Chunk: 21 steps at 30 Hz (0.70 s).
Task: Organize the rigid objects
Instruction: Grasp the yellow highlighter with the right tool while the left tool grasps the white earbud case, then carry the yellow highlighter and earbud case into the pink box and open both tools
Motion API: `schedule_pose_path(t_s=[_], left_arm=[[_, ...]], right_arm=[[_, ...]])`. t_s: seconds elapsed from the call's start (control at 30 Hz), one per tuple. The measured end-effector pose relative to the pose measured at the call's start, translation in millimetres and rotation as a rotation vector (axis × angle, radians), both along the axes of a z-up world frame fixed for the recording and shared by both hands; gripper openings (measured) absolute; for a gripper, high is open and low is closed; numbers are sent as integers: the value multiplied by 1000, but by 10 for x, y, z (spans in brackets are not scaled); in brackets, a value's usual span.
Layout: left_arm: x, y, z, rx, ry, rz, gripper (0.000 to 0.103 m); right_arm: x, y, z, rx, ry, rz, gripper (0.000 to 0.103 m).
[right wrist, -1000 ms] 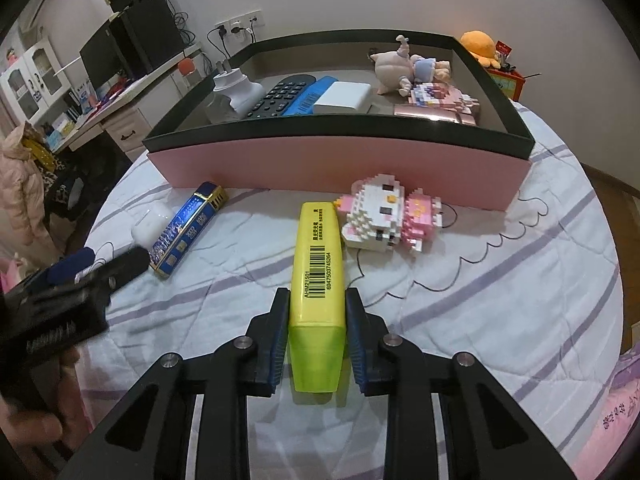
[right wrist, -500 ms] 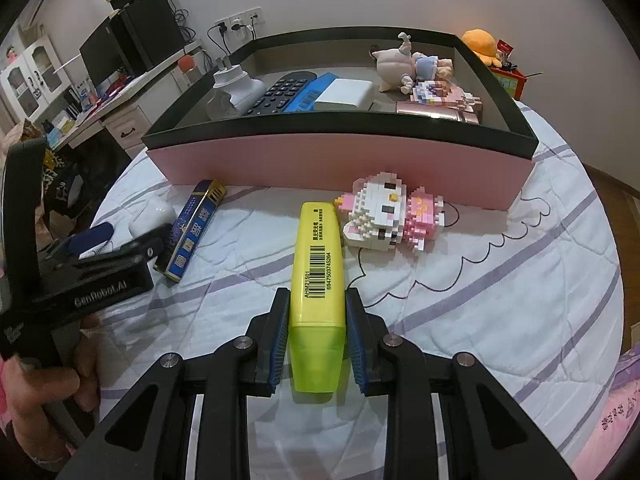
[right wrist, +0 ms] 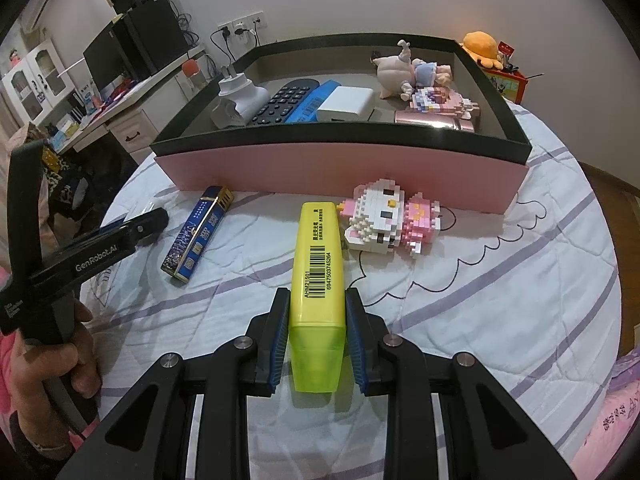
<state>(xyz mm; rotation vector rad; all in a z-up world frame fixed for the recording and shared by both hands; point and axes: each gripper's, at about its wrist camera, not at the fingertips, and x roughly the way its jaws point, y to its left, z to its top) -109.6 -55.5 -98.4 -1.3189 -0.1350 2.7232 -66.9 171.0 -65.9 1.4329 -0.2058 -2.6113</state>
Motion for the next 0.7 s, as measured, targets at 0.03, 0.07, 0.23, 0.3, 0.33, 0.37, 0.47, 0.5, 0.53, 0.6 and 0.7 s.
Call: schedule_pose_path(t_s=[0.03,0.07,0.23,0.3,0.33,0.37,0.47,0.5,0.53,0.6,0.7], left_arm=[[16,8,11,-8,3,1,44],[46,24,34,-13,8,3,44],[167,82,221,-33,45,-7,44],[207,116,318,-32,59,-18,44],[230,136,377,-32,69,-25,44],[260,154,444,-31,80,-31,44],[309,190,665,-30,120,-43,44],[309,202,728,-27,130,-48,44],[296,221,819,-25,143,-53,44],[256,284,974,-22,166,-67,44],[132,404,1175,-28,193,-94,44]], right_arm=[[10,4,13,-3,3,-1,27],[21,11,29,-4,7,-2,27],[77,70,112,-20,23,-7,27],[102,87,162,-29,31,-7,27],[122,102,209,-36,40,-7,27],[139,112,248,-41,46,-6,27],[163,149,407,-55,71,-3,27],[163,165,478,-56,84,-3,27],[155,183,568,-55,100,1,27],[117,222,724,-58,129,6,27],[-46,280,974,-21,174,7,27]])
